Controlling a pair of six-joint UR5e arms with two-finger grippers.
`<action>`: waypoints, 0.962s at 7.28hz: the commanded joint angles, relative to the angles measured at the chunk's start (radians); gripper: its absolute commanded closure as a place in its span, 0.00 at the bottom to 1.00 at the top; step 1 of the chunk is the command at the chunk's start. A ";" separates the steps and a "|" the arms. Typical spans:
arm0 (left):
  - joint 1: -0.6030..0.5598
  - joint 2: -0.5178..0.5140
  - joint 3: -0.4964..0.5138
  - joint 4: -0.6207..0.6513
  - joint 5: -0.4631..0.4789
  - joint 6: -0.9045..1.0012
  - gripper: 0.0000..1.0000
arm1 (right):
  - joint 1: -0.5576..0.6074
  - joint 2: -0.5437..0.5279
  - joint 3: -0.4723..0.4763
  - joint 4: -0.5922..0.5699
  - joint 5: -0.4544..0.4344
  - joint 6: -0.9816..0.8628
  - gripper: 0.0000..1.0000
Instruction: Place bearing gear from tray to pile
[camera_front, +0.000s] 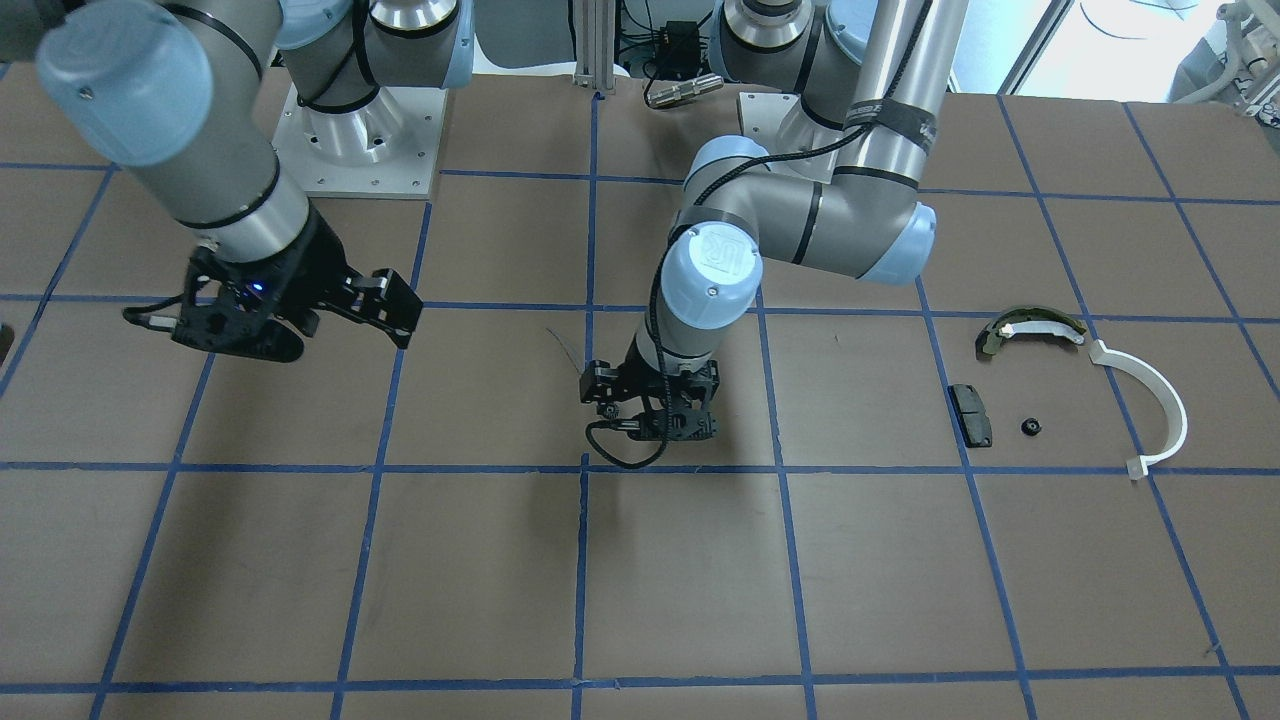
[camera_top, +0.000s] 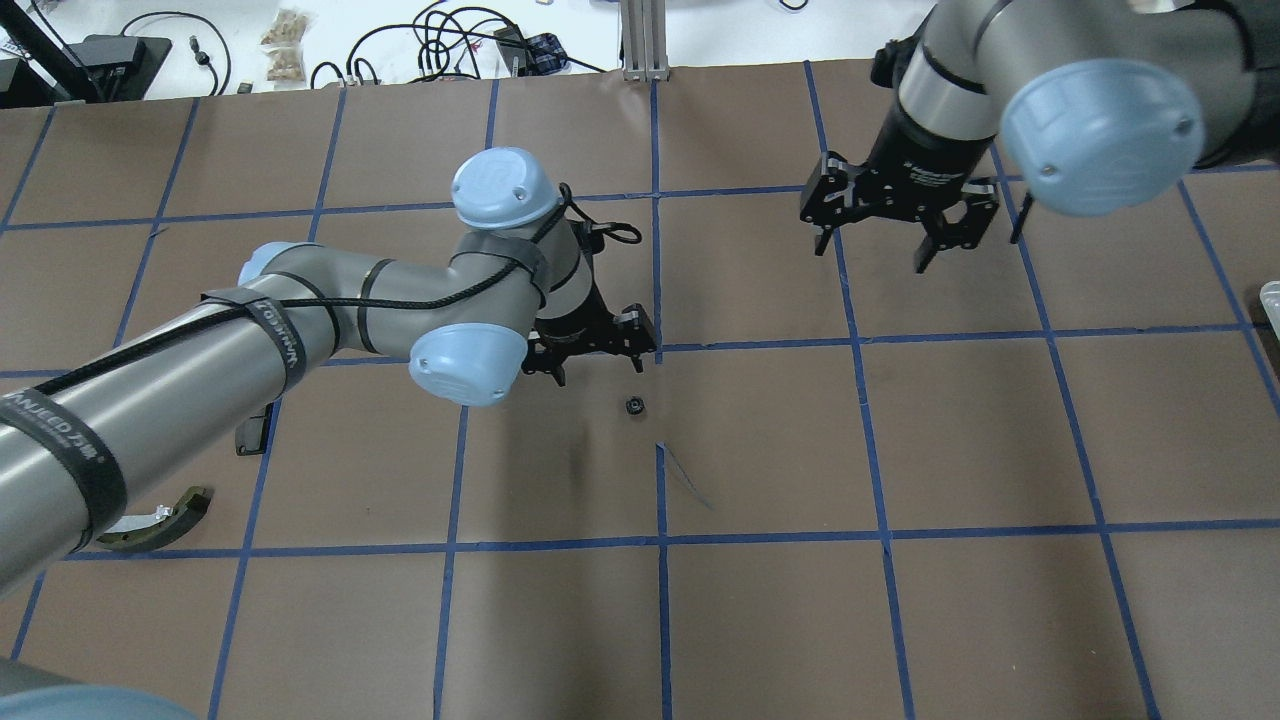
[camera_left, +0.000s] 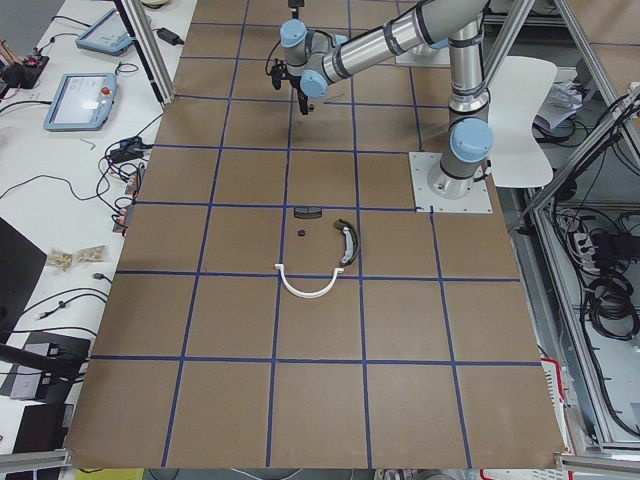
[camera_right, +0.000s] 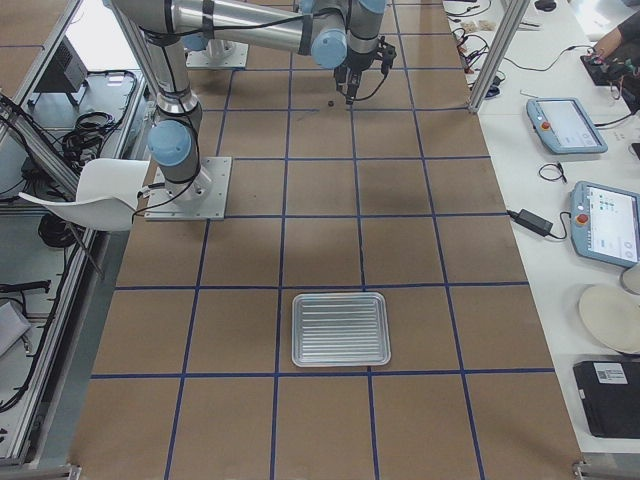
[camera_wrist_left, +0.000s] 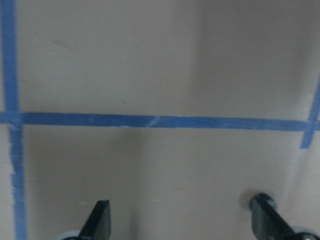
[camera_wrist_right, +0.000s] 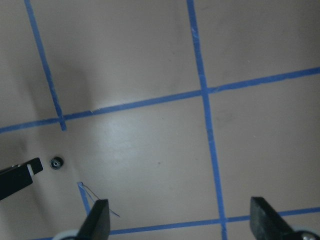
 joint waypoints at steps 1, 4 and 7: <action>-0.058 -0.038 -0.001 0.052 0.004 -0.041 0.00 | -0.034 -0.120 0.000 0.146 -0.108 -0.076 0.00; -0.062 -0.070 -0.014 0.057 0.013 -0.033 0.10 | -0.024 -0.125 0.001 0.163 -0.100 -0.073 0.00; -0.063 -0.078 -0.015 0.058 0.062 -0.031 0.85 | -0.023 -0.119 0.009 0.160 -0.103 -0.075 0.00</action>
